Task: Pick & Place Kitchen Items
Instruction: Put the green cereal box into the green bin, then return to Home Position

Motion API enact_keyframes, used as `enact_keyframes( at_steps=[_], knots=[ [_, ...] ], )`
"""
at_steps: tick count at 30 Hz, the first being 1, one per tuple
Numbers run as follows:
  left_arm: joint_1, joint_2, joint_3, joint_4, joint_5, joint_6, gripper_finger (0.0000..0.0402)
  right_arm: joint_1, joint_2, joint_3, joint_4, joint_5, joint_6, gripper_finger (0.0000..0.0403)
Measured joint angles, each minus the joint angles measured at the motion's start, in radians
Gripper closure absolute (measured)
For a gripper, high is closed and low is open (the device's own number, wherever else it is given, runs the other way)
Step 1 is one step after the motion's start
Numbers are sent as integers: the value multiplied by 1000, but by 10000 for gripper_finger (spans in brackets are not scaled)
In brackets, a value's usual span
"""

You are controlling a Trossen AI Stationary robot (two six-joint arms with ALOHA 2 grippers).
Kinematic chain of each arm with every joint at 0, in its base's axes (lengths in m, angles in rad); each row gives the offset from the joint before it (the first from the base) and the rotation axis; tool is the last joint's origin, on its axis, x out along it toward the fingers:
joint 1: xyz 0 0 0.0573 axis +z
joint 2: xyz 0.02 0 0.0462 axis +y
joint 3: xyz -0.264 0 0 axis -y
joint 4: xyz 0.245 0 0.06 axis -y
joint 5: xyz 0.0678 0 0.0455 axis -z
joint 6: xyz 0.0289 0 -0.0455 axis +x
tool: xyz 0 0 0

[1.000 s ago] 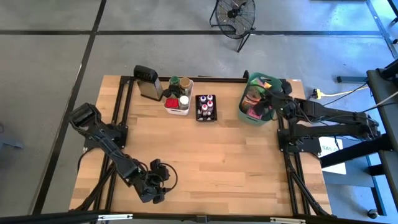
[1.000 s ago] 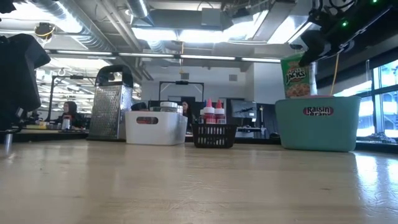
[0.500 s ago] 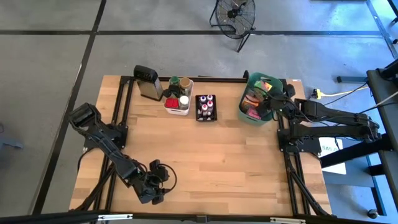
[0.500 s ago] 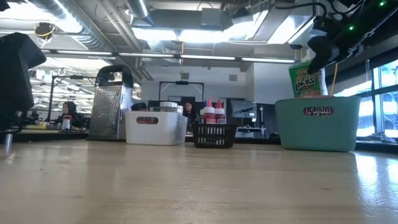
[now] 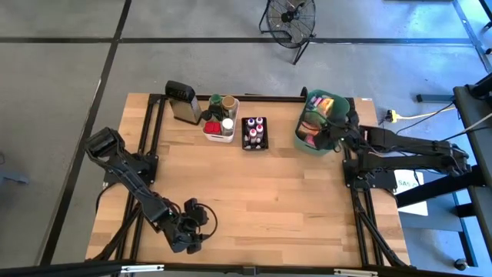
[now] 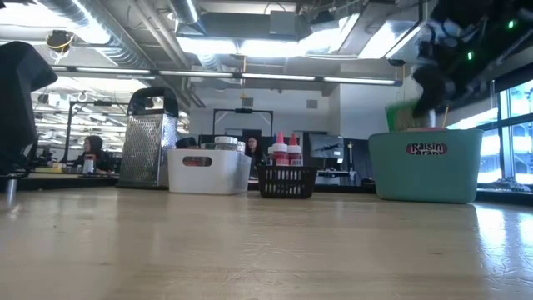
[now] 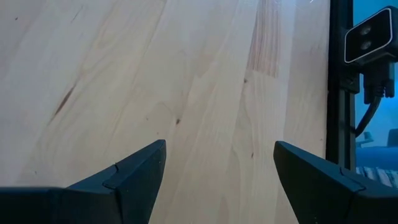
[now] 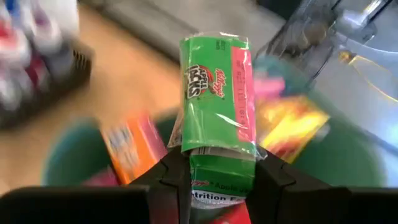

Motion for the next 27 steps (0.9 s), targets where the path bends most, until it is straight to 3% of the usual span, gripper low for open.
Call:
enact_keyframes(
  at_steps=[13,27],
  knots=[
    [0,0,0,-2,-15,17,109,-42,2,-46,9,-32,4,282],
    [0,0,0,-1,-16,9,109,-100,2,-46,15,-52,52,131]
  ],
)
